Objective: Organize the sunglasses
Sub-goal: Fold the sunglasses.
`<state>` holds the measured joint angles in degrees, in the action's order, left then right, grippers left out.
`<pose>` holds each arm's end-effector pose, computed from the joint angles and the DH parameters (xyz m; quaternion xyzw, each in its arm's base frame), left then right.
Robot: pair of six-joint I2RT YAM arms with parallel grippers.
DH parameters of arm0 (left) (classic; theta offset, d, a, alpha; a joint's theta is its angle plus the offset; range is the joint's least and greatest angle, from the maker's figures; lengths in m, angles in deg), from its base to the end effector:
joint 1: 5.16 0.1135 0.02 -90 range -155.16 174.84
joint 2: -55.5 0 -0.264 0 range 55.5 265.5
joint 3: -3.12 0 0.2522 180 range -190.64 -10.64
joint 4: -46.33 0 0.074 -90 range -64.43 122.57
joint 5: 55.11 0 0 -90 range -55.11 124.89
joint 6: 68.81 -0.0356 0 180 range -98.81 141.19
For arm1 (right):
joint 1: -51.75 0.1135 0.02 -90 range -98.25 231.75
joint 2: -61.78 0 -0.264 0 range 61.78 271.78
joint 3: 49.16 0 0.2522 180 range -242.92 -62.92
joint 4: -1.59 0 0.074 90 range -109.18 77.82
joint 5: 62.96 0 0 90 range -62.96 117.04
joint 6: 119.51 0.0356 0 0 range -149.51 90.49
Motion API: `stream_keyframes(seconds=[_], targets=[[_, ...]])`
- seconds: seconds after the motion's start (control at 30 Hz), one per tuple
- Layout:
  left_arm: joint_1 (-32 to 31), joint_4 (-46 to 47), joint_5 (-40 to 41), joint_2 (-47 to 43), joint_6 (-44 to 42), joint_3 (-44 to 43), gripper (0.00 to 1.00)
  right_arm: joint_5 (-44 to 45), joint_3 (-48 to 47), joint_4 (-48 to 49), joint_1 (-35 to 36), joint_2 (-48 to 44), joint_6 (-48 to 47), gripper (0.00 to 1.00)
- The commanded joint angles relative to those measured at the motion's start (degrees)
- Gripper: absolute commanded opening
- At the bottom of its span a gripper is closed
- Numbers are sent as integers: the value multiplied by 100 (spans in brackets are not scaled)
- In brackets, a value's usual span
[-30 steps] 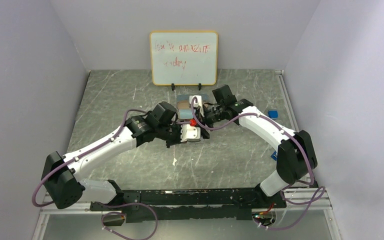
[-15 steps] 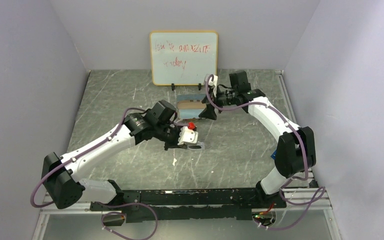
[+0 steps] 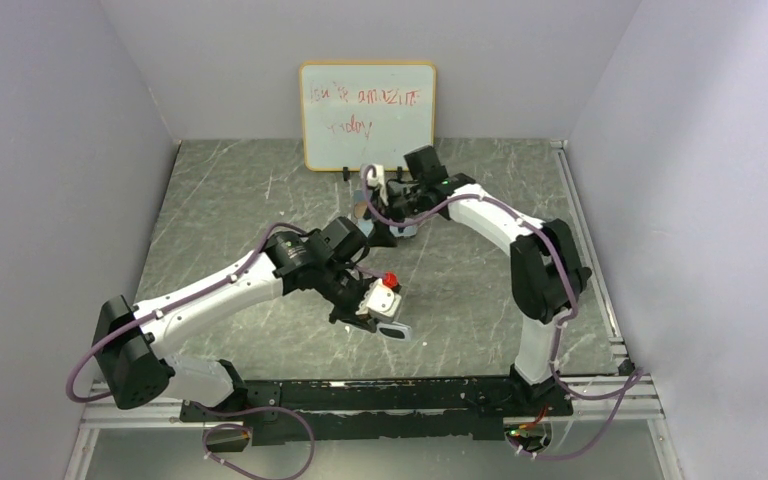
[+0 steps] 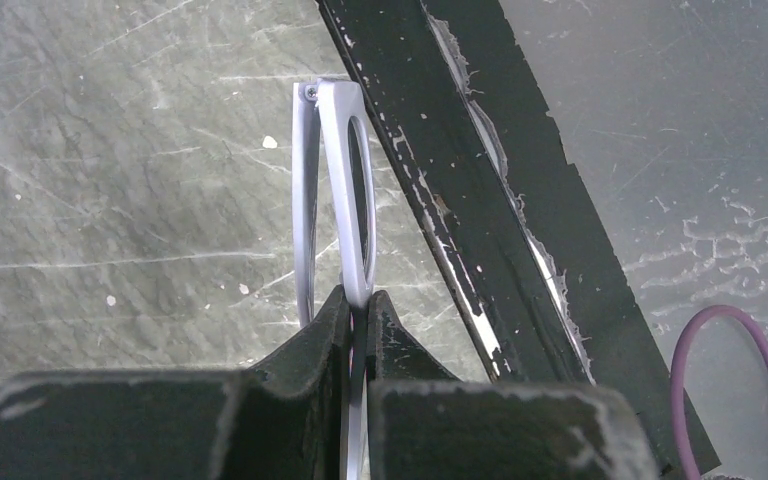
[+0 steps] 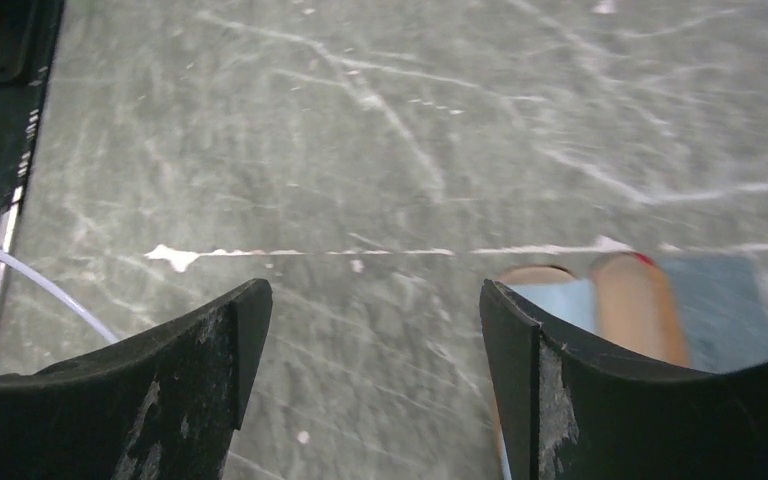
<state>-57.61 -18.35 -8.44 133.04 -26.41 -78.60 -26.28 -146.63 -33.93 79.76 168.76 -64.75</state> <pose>0.1414 -0.2240 0.3027 0.7491 0.5054 -0.3667 0.2213 0.3514 0.2192 0.2569 -0.5791 0.6131 0.3922 0.3672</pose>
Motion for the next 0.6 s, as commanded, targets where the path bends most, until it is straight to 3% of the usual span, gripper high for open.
stream_keyframes(seconds=[0.0,0.27,0.37,0.57], targets=[[-40,-18,-167,-140,-210,-168,5,-549,-381,-1007,223,232,-1123,80],[-40,325,210,-230,-71,-23,5,-1584,-1495,-5108,263,916,-4417,75],[-38,500,505,-235,72,17,5,-1827,-1497,-5518,219,913,-4778,74],[-38,801,1154,-165,296,63,5,-2038,-1044,-5336,206,444,-4650,74]])
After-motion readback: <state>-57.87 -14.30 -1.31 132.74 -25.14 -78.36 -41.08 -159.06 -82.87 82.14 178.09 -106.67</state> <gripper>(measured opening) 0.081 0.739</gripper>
